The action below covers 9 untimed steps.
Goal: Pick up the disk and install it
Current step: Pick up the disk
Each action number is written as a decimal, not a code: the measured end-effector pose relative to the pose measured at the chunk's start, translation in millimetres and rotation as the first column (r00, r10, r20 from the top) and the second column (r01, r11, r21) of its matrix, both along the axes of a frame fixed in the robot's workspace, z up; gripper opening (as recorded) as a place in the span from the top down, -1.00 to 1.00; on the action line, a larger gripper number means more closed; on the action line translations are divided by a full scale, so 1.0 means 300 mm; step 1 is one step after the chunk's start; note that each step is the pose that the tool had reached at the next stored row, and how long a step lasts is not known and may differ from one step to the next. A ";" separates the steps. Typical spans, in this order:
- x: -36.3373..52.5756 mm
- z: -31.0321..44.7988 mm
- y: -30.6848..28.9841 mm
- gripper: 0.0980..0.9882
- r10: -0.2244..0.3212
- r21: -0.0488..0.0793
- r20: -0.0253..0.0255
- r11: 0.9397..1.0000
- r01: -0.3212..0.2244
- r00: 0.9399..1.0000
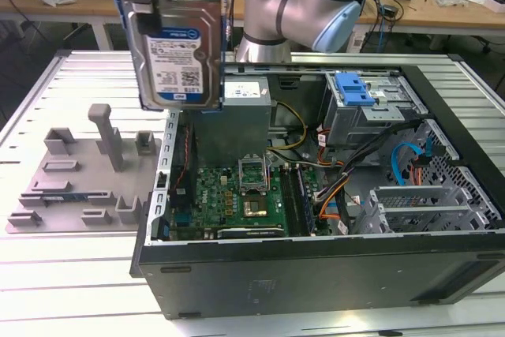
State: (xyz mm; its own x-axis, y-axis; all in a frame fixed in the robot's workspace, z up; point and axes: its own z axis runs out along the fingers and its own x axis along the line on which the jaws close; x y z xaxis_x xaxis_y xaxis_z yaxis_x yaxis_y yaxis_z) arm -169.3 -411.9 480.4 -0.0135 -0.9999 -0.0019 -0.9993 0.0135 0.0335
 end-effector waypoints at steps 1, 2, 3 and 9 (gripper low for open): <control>0.017 0.000 -0.008 0.39 0.000 0.000 0.000 1.000 0.000 1.000; 0.036 0.000 -0.017 0.39 0.000 0.000 0.000 1.000 0.000 1.000; 0.049 0.000 -0.024 0.39 0.000 0.000 0.000 1.000 0.000 1.000; 0.158 0.000 -0.076 0.39 0.000 0.000 -0.001 1.000 0.000 1.000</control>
State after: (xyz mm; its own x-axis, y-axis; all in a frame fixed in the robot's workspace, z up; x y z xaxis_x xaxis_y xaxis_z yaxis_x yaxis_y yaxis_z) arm -121.8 -434.8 480.4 -0.0134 -0.9999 -0.0019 -0.9993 0.0134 0.0344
